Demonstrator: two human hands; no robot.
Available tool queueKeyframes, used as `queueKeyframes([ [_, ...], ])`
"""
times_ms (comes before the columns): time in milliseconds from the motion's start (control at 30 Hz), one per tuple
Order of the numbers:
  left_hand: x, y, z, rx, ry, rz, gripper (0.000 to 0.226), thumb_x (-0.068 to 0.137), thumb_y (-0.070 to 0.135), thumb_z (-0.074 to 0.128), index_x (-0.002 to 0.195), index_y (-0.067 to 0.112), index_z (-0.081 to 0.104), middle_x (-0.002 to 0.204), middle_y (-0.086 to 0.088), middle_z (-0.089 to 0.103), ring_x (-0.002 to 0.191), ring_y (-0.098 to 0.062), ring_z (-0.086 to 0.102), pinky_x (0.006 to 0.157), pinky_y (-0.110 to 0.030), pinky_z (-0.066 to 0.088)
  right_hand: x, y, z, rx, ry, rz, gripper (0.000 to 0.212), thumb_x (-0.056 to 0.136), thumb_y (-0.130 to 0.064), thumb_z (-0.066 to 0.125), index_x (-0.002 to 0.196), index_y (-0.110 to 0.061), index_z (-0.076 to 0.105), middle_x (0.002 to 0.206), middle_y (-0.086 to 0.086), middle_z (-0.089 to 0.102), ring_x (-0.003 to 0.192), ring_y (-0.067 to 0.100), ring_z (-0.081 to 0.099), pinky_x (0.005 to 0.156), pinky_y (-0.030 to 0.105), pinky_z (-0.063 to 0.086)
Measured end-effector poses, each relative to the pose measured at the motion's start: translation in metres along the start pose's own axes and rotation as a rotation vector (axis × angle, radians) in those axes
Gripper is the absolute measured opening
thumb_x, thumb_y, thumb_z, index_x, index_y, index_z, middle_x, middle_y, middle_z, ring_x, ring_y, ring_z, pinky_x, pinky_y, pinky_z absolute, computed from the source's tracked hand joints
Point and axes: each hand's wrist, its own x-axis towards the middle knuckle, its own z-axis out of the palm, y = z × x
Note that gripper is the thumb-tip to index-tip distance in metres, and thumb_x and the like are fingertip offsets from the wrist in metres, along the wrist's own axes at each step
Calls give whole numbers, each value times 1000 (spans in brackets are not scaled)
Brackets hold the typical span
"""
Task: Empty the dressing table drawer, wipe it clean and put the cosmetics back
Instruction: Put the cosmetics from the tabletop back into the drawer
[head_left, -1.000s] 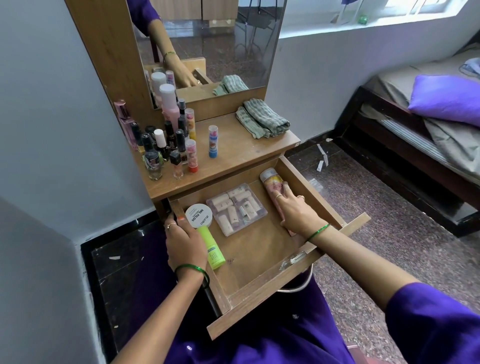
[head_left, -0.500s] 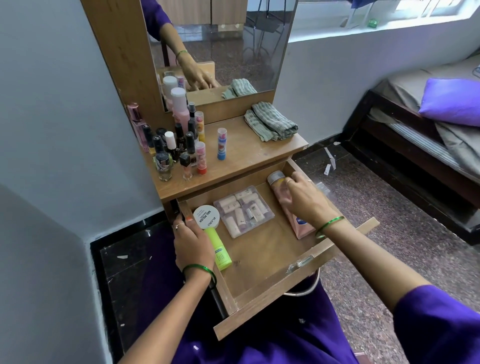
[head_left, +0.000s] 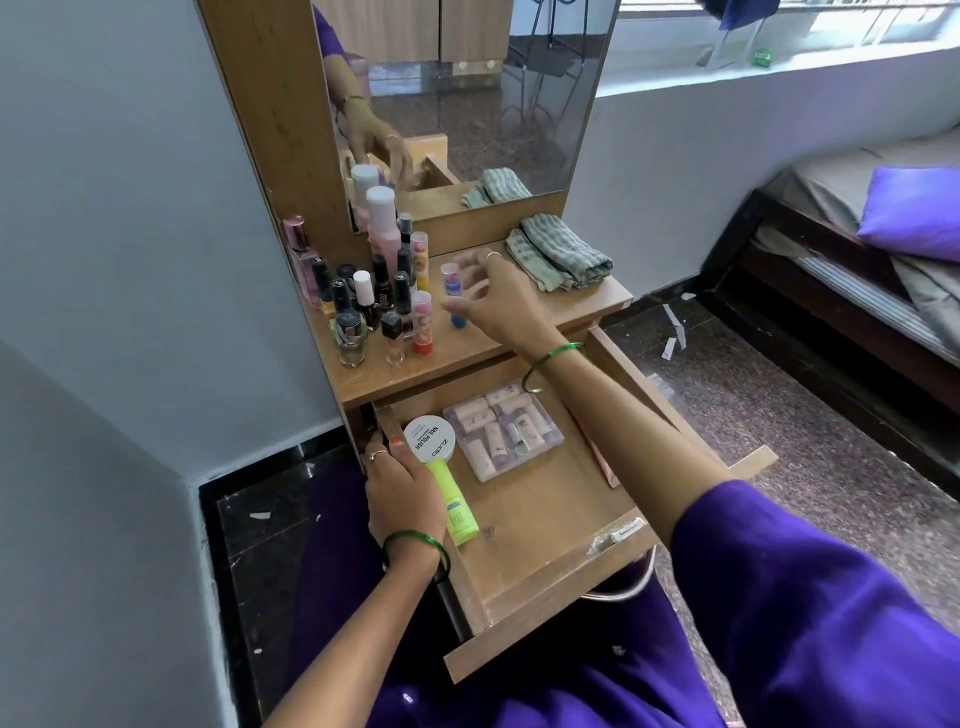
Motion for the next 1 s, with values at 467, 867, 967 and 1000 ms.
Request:
queueKeyframes([
  [467,1,-2,3,-25,0,17,39,102,31,26,136,18,42,114,-7,61,100,-27,58,66,-35,34,8,8,0,-263,-102,-113,23,83,-15,64,106,-14,62,95,-1,56,83,13,51,73,23,40],
  [867,5,-5,4,-15,7,18,39,102,33,26,133,17,44,107,-4,61,95,-26,60,65,-33,37,14,11,-1,-504,-203,-215,15,85,-20,61,98,-13,59,97,6,64,89,23,58,75,33,46],
  [967,5,-5,3,-24,9,23,38,102,33,26,129,16,47,100,-1,59,90,-23,58,63,-32,35,7,27,-27,-528,-223,-147,21,84,-17,61,104,-14,58,94,2,58,92,22,57,75,28,41],
  [1000,4,-4,2,-31,11,23,38,102,33,26,129,16,47,102,-1,59,91,-24,58,64,-33,34,4,32,-35,-530,-232,-115,27,85,-17,60,112,-15,59,97,2,56,95,20,55,78,26,38],
])
